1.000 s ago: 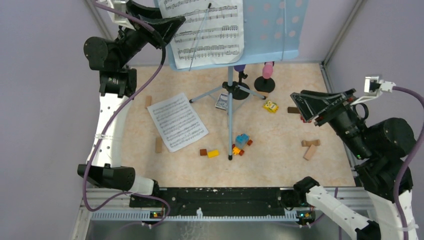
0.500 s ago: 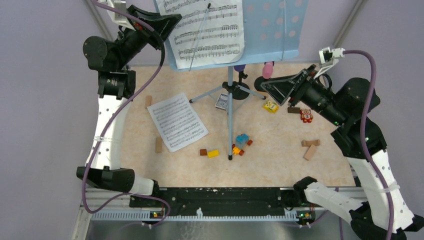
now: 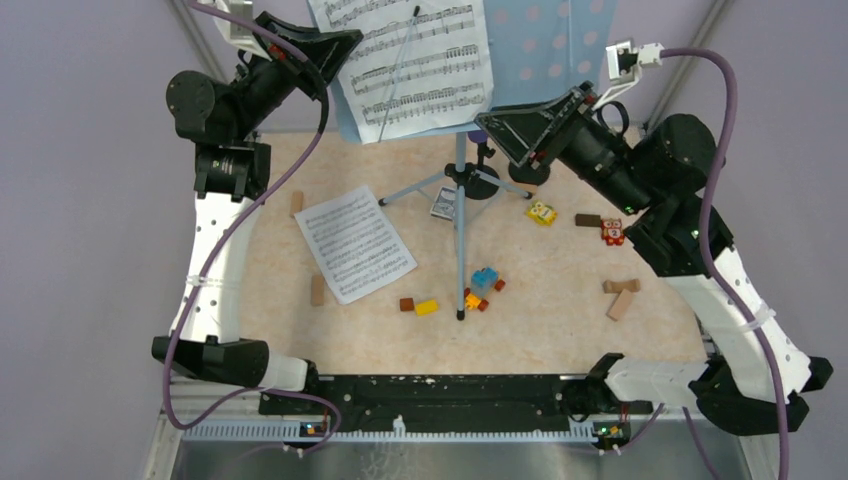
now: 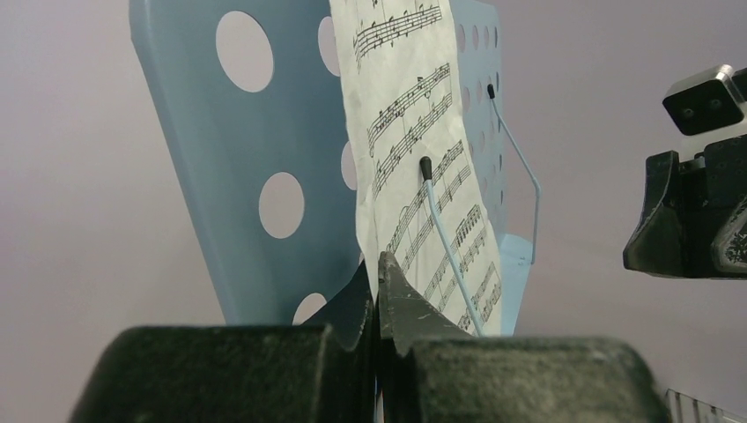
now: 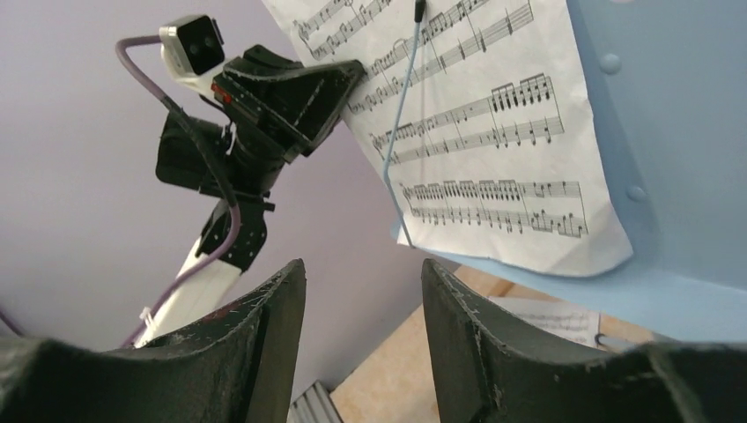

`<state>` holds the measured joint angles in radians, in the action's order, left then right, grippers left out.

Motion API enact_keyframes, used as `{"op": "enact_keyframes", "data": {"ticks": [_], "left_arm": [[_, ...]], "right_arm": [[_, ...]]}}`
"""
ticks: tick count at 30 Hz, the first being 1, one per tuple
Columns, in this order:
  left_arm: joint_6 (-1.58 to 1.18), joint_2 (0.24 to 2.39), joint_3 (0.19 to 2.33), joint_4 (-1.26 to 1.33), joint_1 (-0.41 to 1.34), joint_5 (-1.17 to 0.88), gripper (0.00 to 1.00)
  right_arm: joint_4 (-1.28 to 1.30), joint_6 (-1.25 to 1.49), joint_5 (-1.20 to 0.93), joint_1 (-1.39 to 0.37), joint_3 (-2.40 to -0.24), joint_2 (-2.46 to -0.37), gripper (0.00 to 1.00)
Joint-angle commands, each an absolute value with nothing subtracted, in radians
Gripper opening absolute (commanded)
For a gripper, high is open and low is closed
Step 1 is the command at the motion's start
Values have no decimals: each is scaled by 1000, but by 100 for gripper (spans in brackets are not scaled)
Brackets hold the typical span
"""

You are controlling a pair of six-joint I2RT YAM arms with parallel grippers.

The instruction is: Pack up the instrument practice props

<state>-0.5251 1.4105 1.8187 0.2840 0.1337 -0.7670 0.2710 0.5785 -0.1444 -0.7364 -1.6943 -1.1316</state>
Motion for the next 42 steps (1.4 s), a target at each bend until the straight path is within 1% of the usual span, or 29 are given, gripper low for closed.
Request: {"op": "enact_keyframes", "data": {"ticks": [1, 9, 12, 16, 32, 36, 42], "left_arm": [[-524, 1382, 1822, 278, 135, -754, 0], [-540, 1382, 1824, 280, 136, -742, 0], [-536, 1377, 1825, 271, 136, -731, 0], [-534, 1376, 1824, 271, 136, -730, 0], [-535, 1371, 1820, 285, 137, -734, 0], [-535, 1369, 1819, 285, 137, -733, 0], [-537, 1370, 1816, 287, 137, -733, 0]], "right_arm": [[176, 587, -3, -787, -1749, -1187, 50], [135, 556, 150, -910, -1885, -1335, 50], [133, 584, 205, -923, -1923, -1379, 50], [83, 615, 253, -929, -1917, -1405, 50], [107, 661, 222, -930, -2059, -1571, 50], [127, 657, 201, -928, -2115, -1612, 46], [131, 660, 198, -930, -2143, -1640, 35]]}}
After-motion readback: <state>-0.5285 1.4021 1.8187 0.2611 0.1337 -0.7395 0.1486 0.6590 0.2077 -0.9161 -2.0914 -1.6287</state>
